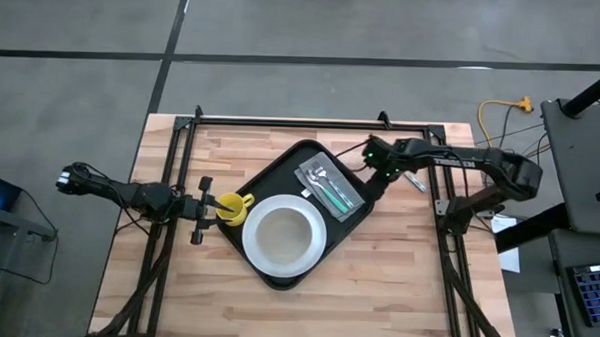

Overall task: Set up tray
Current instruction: Put the table knife to the right of the white fork on top of the gray napkin on the black serving tray

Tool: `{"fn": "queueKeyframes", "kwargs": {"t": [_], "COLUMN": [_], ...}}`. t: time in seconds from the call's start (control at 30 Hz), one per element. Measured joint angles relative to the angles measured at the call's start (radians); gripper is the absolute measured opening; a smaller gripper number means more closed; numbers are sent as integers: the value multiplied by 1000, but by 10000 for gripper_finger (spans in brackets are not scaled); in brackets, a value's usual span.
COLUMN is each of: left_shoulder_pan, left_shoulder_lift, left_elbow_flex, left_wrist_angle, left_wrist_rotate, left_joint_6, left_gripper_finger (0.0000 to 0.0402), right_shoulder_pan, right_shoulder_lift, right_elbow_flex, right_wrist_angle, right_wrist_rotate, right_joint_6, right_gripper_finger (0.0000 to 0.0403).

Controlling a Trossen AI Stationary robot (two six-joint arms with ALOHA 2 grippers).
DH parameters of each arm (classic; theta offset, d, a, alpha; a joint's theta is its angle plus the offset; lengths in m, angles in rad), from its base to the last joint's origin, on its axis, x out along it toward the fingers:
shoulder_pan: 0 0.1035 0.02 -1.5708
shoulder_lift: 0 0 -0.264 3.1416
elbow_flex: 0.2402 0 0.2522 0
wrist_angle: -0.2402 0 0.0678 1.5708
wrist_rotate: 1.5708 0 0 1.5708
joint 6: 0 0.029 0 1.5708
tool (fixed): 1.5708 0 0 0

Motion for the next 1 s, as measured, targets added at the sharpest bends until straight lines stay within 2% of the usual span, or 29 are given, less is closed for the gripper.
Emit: {"fn": "queueKeyframes", "kwargs": {"t": [0.33, 0.57, 0.77, 1.0], "left_shoulder_pan": [0, 0, 0, 0], "left_shoulder_lift": [0, 0, 0, 0], "left_elbow_flex": [0, 0, 0, 0], "left_wrist_angle": [0, 0, 0, 0], "left_wrist_rotate": [0, 0, 0, 0], "left_joint_6": [0, 0, 0, 0], "left_gripper_finger": [101, 101, 101, 101], "right_shoulder_pan": [-120, -159, -186, -258], "right_shoulder_lift": [-40, -30, -30, -30], "right_elbow_flex": [-74, -73, -72, -76], "right_wrist_angle": [3, 9, 25, 22], "right_wrist_rotate": [2, 2, 4, 74], "right_joint_6": [-9, -102, -116, -102], "right_gripper_finger": [89, 81, 73, 78]}}
